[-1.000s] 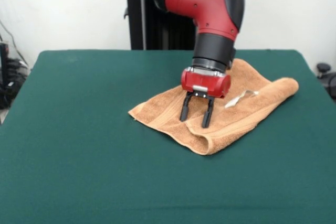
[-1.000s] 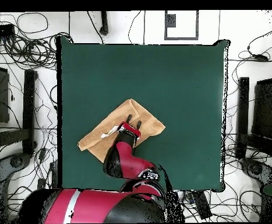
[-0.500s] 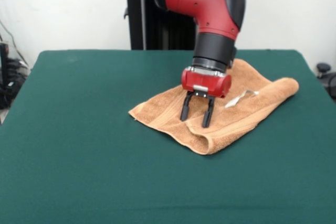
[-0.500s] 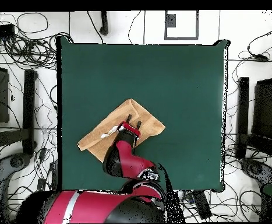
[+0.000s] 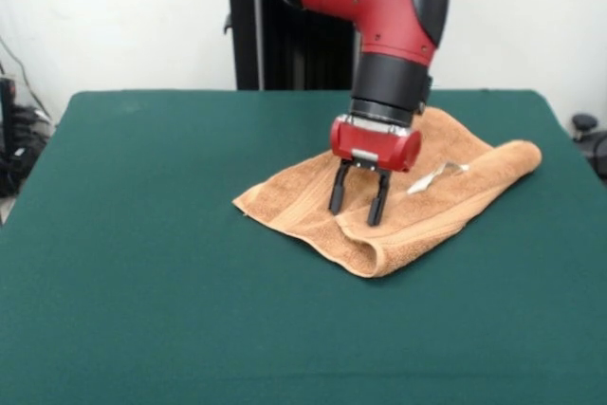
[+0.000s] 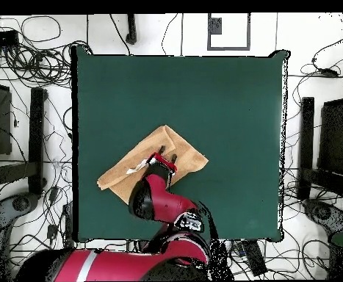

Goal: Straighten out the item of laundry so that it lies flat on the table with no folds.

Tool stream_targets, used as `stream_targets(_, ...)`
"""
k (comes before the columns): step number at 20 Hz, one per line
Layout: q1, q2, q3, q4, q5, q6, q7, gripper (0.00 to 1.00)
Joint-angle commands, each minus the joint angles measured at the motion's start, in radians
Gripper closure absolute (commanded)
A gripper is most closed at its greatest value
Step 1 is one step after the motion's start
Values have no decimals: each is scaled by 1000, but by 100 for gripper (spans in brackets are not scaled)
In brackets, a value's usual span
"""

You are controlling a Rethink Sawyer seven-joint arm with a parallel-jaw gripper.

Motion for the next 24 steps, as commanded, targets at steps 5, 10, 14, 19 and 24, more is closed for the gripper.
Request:
stream_targets(5,-21,-115,160,-2,18,311,136,0)
stream_targets(10,-44,-114,160,-1,-22,301,133,0)
stream_targets(14,-86,-71,174,-15,-87,238,123,0)
stream_targets(19,-143,-17,178,-59,-164,186,101,0)
stream_targets(24,-165,-28,175,-72,-196,214,94,0)
